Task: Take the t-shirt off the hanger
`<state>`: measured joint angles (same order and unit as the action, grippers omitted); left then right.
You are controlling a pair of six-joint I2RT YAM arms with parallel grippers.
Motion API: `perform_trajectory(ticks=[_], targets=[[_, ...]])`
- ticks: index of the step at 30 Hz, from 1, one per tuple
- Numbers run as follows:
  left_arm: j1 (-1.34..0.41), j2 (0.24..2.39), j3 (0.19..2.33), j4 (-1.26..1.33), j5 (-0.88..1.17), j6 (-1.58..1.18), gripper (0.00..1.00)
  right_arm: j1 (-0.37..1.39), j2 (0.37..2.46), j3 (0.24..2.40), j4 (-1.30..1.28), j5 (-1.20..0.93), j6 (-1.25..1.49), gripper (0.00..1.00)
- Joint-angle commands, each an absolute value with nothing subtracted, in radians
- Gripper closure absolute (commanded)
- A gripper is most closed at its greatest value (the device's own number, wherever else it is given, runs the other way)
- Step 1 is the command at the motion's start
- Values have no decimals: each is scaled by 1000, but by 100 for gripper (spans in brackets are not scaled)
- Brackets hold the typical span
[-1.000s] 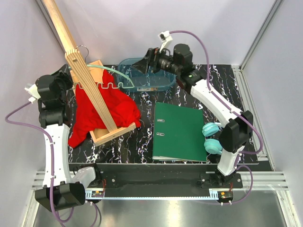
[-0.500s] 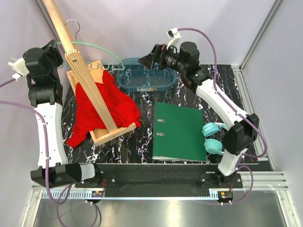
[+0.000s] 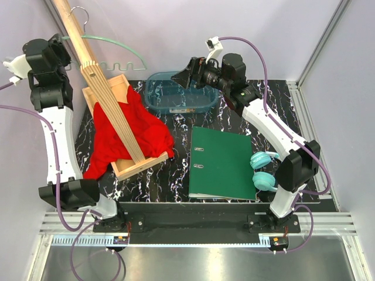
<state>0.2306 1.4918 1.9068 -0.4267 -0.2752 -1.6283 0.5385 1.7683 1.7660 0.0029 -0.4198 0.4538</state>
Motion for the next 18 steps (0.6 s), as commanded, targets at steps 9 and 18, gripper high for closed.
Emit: perform_trajectory(ticks=[9,18], targets=[[387,1488,1918,-370,-235,-1752,100,534,1721,1767,28,-453,457,0],[399,1479,1870,-357,-209,-1729,100,532,1735,1772,31,-469,472,0]])
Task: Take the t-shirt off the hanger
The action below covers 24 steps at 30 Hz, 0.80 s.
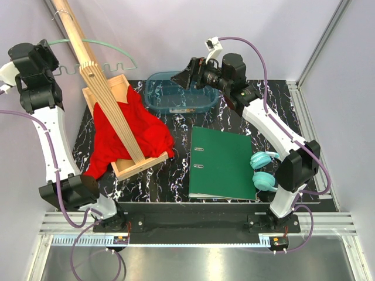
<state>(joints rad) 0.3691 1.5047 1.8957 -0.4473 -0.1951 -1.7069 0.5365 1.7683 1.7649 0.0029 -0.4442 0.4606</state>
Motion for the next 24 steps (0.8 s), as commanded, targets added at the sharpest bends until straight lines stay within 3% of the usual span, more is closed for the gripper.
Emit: perform_trajectory(ticks=[1,2,3,5,6,9,12,13,15,24], targets=[[399,1467,1830,-357,-190,-1729,96,532,1736,1769,31,-469,476,0],[397,1441,1812,-357,-184,-1724,89,534,1738,1767,31,-472,480,0],[399,1425,1790,-356,-184,-1712,74,532,1740,1764,31,-476,485,0],[399,1384,1741,-357,-184,-1683,59,534,1743,1758,29,-479,495,0],[399,1370,1723,-356,-189,-1649,44,532,1743,1755,29,-485,499,0],[408,1306,1660,-350,-192,-1559,20,532,1747,1749,31,-498,512,0],[417,1220,1574,-302,-167,-1491,15,532,1747,1740,31,-505,526,0],[425,1197,1522,-290,-161,-1476,7,532,1744,1736,31,-508,528,0],[431,1129,1482,-287,-158,-1422,1,532,1743,1733,31,-512,531,0],[442,901,1315,-359,-69,-1086,1,532,1698,1671,31,-514,531,0]])
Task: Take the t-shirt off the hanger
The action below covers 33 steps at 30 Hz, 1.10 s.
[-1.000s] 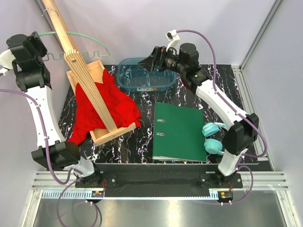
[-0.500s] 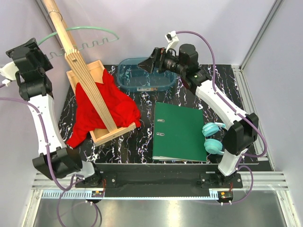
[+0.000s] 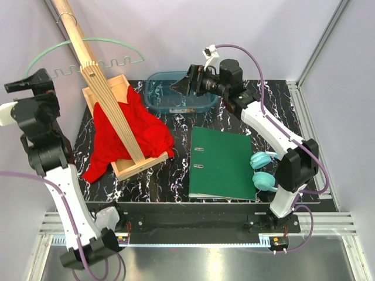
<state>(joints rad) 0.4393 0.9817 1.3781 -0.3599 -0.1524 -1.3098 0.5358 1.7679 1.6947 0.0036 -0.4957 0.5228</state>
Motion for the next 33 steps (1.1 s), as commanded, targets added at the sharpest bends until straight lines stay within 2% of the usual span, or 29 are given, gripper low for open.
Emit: perform_trajectory(ticks=[1,8,15,17,21,26,33], targets=[[442,864,1296,-368,-54,-1050,1,532,1695,1663,31,-514,534,0],[443,755,1080,-477,169,-718,1,532,1690,1643,20,-526,568,0],[420,670,729,-499,288,-663,2,532,1700,1609,12,-537,584,0],[347,698,693,-497,249,-647,2,532,1709,1602,12,-540,591,0],[171,799,713,-499,4,-641,1,532,1721,1585,14,-557,603,0],[149,951,716,-471,-116,-702,1,532,1706,1557,12,-537,603,0],[144,1084,726,-351,-112,-791,1,534,1738,1604,-43,-531,584,0]])
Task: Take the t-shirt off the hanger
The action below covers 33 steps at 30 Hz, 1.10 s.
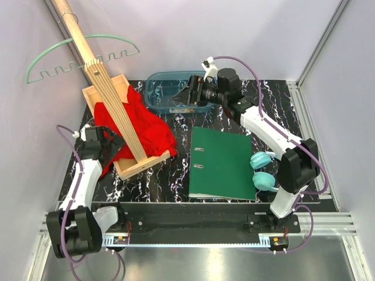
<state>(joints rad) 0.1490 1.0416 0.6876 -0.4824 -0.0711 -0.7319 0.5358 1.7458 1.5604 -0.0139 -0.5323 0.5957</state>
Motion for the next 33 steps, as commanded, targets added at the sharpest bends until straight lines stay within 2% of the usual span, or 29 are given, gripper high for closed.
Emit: perform_trajectory(ticks=[1,8,14,18,22,24,25,26,27,33], targets=[[144,1124,739,-335,-107,-798,1,534,1743,1611,-48,-531,587,0],[144,1255,744,-262,-63,-856,2,532,1784,1623,-46,-535,591,0],[141,1322,745,-201,-44,-896,16,532,1809,1643,-46,-545,598,0],[130,1351,750,-199,-78,-907,29,532,1822,1647,-49,-548,598,0],[127,1388,765,-183,-75,-893,46,534,1845,1654,-48,-561,595,0],[127,1405,775,-103,12,-830,61,535,1862,1657,-48,-572,588,0],[130,1413,782,-83,132,-809,71,537,1870,1663,-48,-578,575,0],[138,1410,793,-66,182,-796,92,538,1882,1669,-49,-603,566,0],[140,1402,807,-28,225,-793,99,538,1891,1675,-49,-621,551,0],[132,1361,914,70,538,-906,100,558,1943,1738,-58,-724,451,0]])
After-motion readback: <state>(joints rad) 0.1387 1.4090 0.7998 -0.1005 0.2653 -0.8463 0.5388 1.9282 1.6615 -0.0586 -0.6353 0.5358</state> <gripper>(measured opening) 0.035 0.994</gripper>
